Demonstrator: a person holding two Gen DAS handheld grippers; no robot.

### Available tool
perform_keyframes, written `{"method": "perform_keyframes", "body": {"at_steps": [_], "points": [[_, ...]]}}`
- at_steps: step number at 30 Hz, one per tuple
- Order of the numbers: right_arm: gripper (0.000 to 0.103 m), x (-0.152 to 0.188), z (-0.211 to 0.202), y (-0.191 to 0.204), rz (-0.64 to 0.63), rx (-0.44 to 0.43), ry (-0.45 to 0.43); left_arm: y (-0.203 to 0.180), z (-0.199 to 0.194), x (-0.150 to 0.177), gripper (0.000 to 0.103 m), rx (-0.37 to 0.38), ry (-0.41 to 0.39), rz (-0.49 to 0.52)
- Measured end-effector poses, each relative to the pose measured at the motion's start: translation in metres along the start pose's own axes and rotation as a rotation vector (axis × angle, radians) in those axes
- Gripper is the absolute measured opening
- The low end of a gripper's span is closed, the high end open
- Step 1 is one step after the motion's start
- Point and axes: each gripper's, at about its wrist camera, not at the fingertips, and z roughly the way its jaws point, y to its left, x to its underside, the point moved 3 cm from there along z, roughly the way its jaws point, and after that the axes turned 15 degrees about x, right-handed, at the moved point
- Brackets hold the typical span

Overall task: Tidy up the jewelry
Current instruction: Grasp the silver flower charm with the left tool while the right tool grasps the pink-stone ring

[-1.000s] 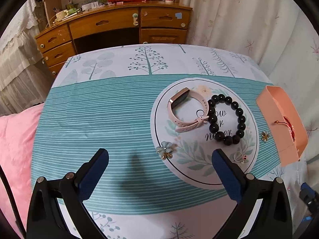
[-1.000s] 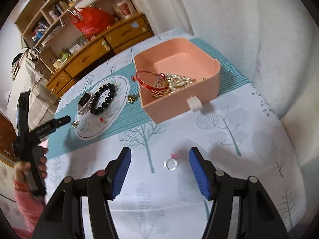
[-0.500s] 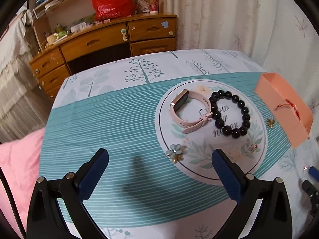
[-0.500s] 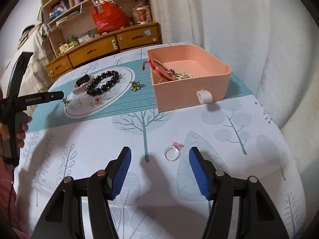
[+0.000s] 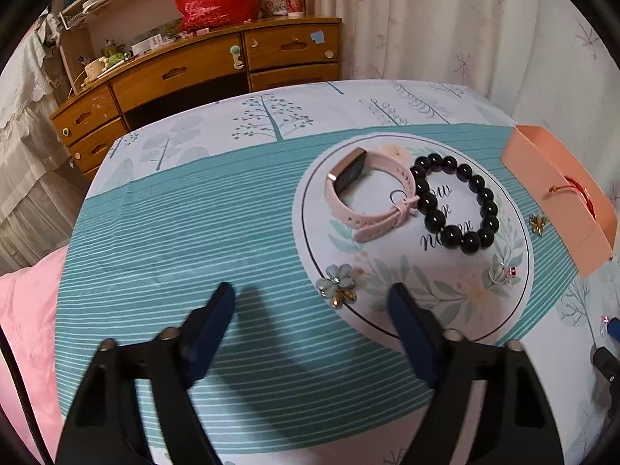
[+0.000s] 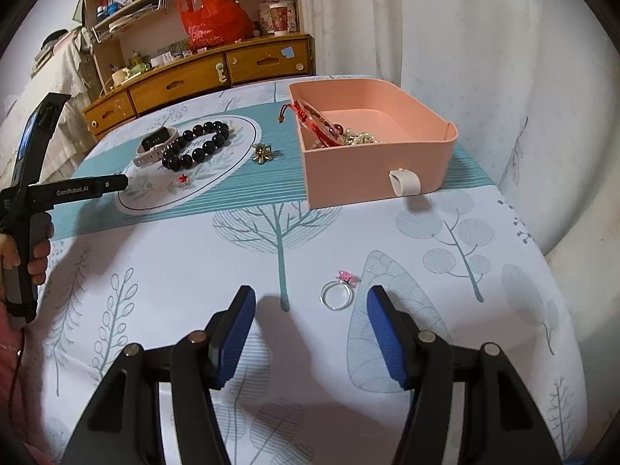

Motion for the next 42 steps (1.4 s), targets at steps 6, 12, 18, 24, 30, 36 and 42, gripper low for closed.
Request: {"method": "perform_keyframes", "body": {"at_steps": [6,12,18,24,30,36,42], "points": [[0.052,0.0,-0.001,0.009,-0.045,0.046,-0.002,-0.009,0.001,0.002,0.067,0.013,-0.011,0.022],[0.019,-0.001,-0.004,0.015,-0.072,0.015,-0.02,-0.015,0.0,0.003,0.038,0.041,-0.042,0.021],[0.002,-0.001,-0.003,0.015,-0.063,0.004,-0.018,-0.018,-0.001,0.005,0.019,0.055,-0.048,0.023],[0.0,-0.003,-0.001,0.007,-0.024,-0.038,-0.001,-0.018,-0.002,0.005,0.018,0.062,-0.04,0.013],[0.0,-0.005,0.003,-0.003,0.031,-0.127,0.044,-0.025,-0.007,0.004,0.016,0.107,-0.029,-0.002],[0.0,-0.008,0.0,-0.006,0.025,-0.118,0.053,-0.028,-0.018,0.004,0.016,0.061,-0.041,0.016],[0.002,-0.009,-0.005,-0.018,0.058,-0.075,0.024,-0.015,-0.034,0.005,0.016,0.041,-0.056,-0.029]]}}
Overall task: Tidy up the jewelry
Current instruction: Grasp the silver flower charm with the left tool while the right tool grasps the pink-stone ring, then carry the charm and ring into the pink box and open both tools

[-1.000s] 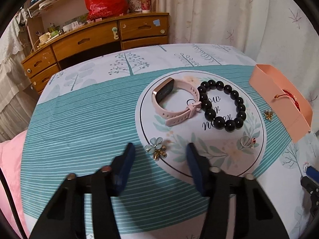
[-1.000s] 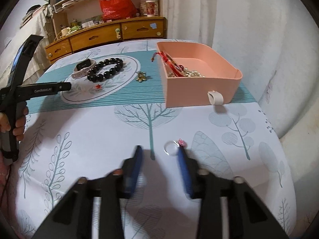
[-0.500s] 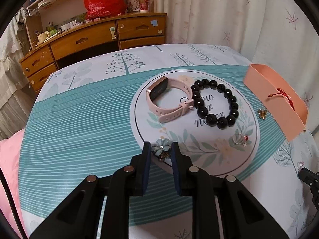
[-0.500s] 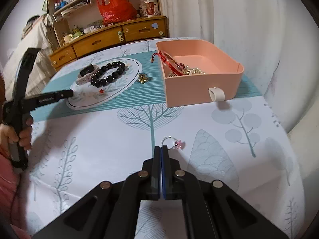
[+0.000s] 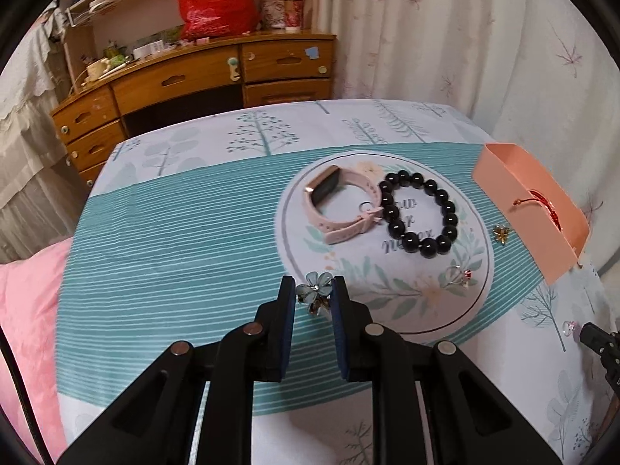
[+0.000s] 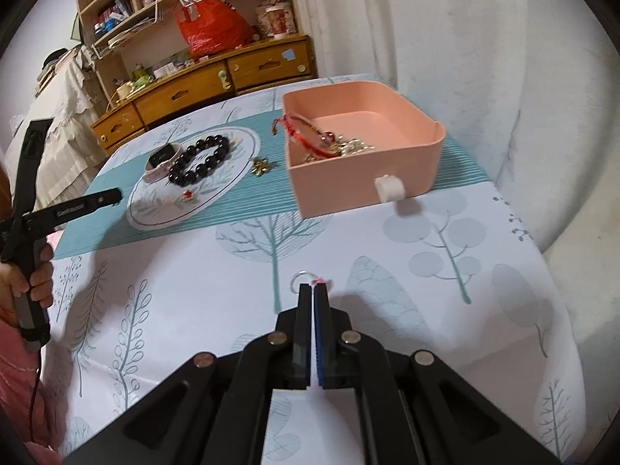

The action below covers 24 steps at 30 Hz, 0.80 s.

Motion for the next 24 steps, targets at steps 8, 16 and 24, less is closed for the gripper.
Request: {"method": "perform_keyframes", "body": {"at_steps": [8,16,24], "points": [[0.007,-0.006,0.012,0.001,0.0,-0.012,0.018,0.007,-0.025,0.007,0.016,-0.015,-0.018,-0.039],[0.022,-0.006,0.017,0.008,-0.026,0.0,0.024,0.003,-0.037,0.004,0.016,-0.018,-0.041,-0.03],[0.006,-0.01,0.021,0.005,-0.014,-0.011,0.051,-0.015,-0.033,0.001,0.016,0.009,-0.022,-0.002]]}}
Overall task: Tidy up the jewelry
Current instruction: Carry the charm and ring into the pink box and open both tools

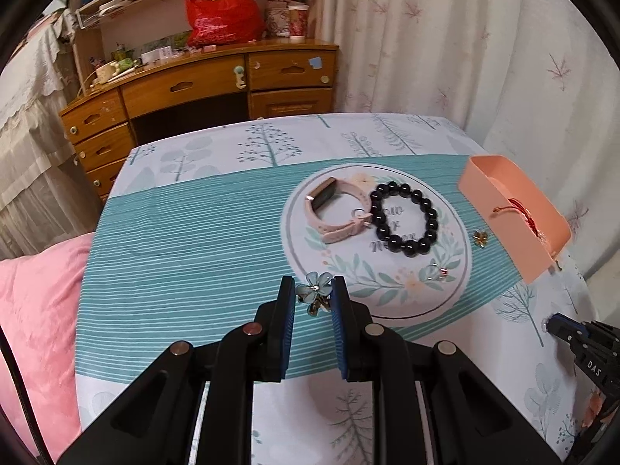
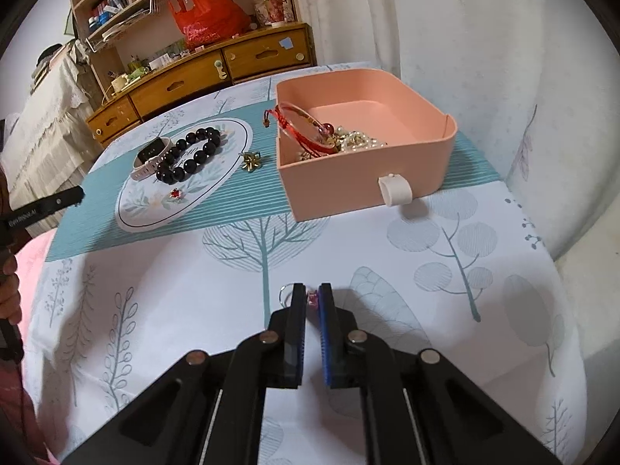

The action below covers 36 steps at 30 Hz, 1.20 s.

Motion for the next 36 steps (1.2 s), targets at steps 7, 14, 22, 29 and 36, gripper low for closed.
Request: {"method": "perform_keyframes", "body": {"at_steps": [7,14,22,29,36], "points": [[0.006,-0.012,0.001,-0.007,0.036,-0.132,0.039,-0.041,0.011,-0.012,0.016,0.102,0.06,0.061],[0.006,-0.049,-0.024,-0.014,0.027,-0.266,-0.008,-0.102,0.019,-0.038,0.016,0.207,0.084,0.145],[0.006,-0.104,-0.045,-0.047,0.081,-0.177,-0.099,-0.162,0.032,-0.069,0.016,0.275,0.087,0.168],[0.006,-0.125,-0.026,-0.071,0.161,-0.22,-0.083,-0.196,0.056,-0.084,0.016,0.355,0.119,0.151],[0.007,-0.12,0.015,-0.09,0.272,-0.335,0.034,-0.217,0.09,-0.09,0.025,0.38,0.168,0.125]]}}
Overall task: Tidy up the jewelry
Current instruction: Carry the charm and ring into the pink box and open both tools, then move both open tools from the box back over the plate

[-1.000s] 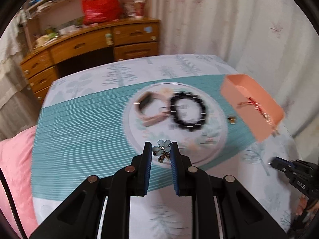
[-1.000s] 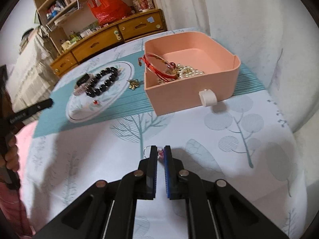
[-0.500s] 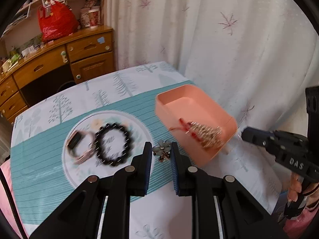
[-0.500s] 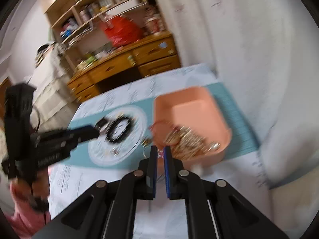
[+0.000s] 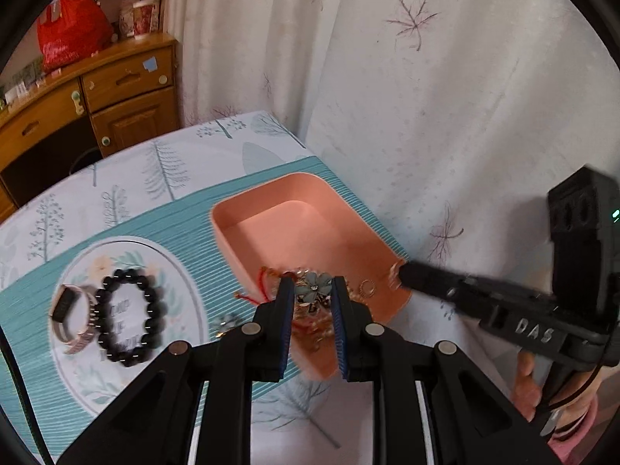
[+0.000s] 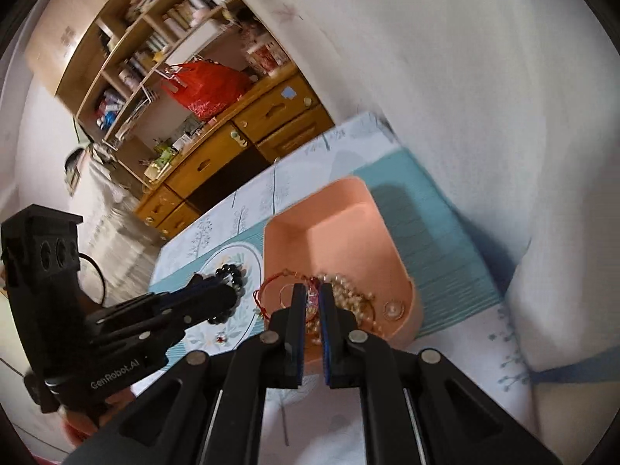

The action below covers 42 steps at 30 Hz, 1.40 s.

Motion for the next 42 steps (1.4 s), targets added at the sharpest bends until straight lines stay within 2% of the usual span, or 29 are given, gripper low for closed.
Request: {"method": "perform_keyframes", "body": {"at_steps": [1,4,8,13,17,20,22,25,29,31,38,42], "points": [[0.007,0.001,0.003,-0.004,0.012,0.0,0.018,0.0,0.003,-0.001,0.034,0.014,0.004,-0.01],[0.011,0.002,0.007,-0.009,0.028,0.025,0.034,-0.002,0.007,-0.005,0.04,0.032,0.001,-0.033],[0.029,0.002,0.001,-0.01,0.032,0.025,0.023,-0.002,0.005,-0.006,0.052,0.022,0.0,-0.036],[0.039,0.001,-0.005,-0.006,0.018,0.049,0.004,0.01,-0.009,0.0,0.067,-0.075,-0.006,-0.034],[0.054,0.004,-0.002,0.0,0.042,0.044,0.062,0.031,-0.033,0.003,0.076,-0.11,0.015,-0.086],[0.055,0.01,-0.002,0.012,0.063,0.002,0.128,0.047,-0.063,0.005,0.082,-0.175,0.021,-0.098],[0.055,0.015,-0.003,0.027,0.044,-0.04,0.15,0.058,-0.084,0.006,0.089,-0.246,0.013,-0.09],[0.056,0.024,-0.003,0.049,-0.004,-0.061,0.172,0.076,-0.116,0.009,0.091,-0.368,-0.008,-0.08],[0.056,0.037,0.001,0.081,-0.074,-0.043,0.185,0.105,-0.144,0.014,0.093,-0.489,-0.028,-0.132],[0.056,0.041,0.004,0.099,-0.106,-0.03,0.171,0.119,-0.151,0.019,0.094,-0.521,-0.031,-0.157],[0.057,0.05,0.036,0.138,-0.182,0.032,0.181,0.162,-0.147,0.049,0.095,-0.503,-0.015,-0.193],[0.057,0.051,0.059,0.153,-0.217,0.063,0.221,0.18,-0.125,0.058,0.095,-0.491,0.044,-0.154]]}}
